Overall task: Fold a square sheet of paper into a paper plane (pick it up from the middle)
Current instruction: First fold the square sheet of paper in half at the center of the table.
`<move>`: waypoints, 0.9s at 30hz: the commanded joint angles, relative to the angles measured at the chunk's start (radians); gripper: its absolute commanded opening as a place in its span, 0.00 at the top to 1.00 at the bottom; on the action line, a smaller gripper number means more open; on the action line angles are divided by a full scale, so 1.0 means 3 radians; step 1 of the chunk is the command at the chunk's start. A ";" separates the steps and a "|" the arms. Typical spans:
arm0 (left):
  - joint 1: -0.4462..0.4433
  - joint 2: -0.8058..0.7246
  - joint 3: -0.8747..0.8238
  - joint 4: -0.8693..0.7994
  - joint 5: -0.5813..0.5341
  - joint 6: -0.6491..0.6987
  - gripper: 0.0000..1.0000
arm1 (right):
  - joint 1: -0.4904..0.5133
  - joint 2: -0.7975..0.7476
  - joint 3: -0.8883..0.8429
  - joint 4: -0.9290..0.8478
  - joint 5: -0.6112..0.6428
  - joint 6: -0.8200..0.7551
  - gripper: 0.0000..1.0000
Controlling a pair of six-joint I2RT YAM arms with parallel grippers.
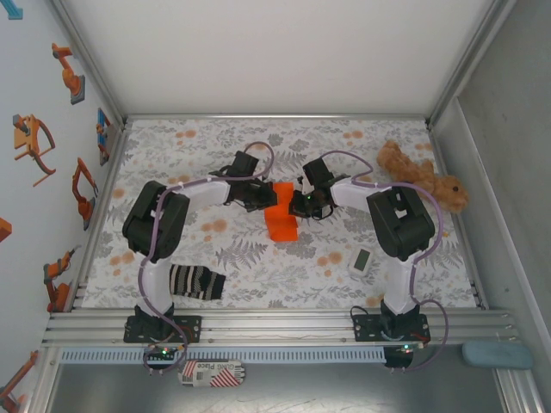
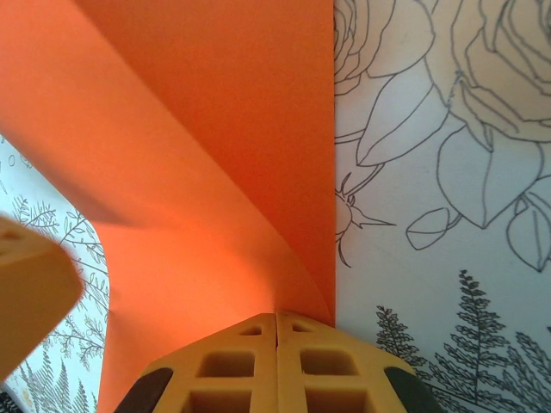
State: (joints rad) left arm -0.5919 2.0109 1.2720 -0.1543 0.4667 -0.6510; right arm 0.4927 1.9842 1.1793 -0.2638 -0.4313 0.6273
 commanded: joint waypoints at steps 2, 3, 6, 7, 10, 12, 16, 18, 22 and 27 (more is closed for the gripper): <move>0.0039 0.0227 0.0111 0.0036 0.0056 -0.0102 1.00 | -0.0037 0.0426 -0.0260 -0.0619 0.0814 -0.0058 1.00; 0.0049 0.0247 0.0112 0.0014 0.0026 -0.0089 1.00 | -0.0037 0.0422 -0.0263 -0.0619 0.0819 -0.0056 1.00; 0.0113 0.0271 0.0052 -0.0014 -0.0034 -0.0016 1.00 | -0.0037 0.0418 -0.0269 -0.0624 0.0829 -0.0061 1.00; 0.0146 0.0281 0.0024 -0.0017 -0.0041 0.0016 1.00 | -0.0037 0.0422 -0.0279 -0.0619 0.0837 -0.0059 1.00; 0.0250 0.0307 -0.0016 -0.0137 -0.0120 0.0119 1.00 | -0.0037 0.0418 -0.0303 -0.0624 0.0857 -0.0070 1.00; 0.0322 0.0293 -0.0032 -0.0205 -0.0181 0.0171 1.00 | -0.0037 0.0424 -0.0315 -0.0629 0.0875 -0.0078 1.00; 0.0447 0.0174 -0.0057 -0.0312 -0.0275 0.0270 1.00 | -0.0037 0.0426 -0.0331 -0.0634 0.0895 -0.0087 1.00; 0.0476 0.0065 -0.0094 -0.0247 -0.0185 0.0308 1.00 | -0.0037 0.0422 -0.0321 -0.0635 0.0893 -0.0092 1.00; 0.0440 -0.0259 -0.0253 0.0242 0.0208 0.0160 1.00 | -0.0037 0.0403 -0.0322 -0.0640 0.0890 -0.0097 1.00; 0.0229 -0.0371 -0.0298 0.0570 0.0255 -0.0012 1.00 | -0.0037 0.0410 -0.0323 -0.0636 0.0873 -0.0093 1.00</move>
State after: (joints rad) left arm -0.4797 1.9339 1.1812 -0.0677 0.5022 -0.6258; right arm 0.4946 1.9839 1.1709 -0.2573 -0.4252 0.6266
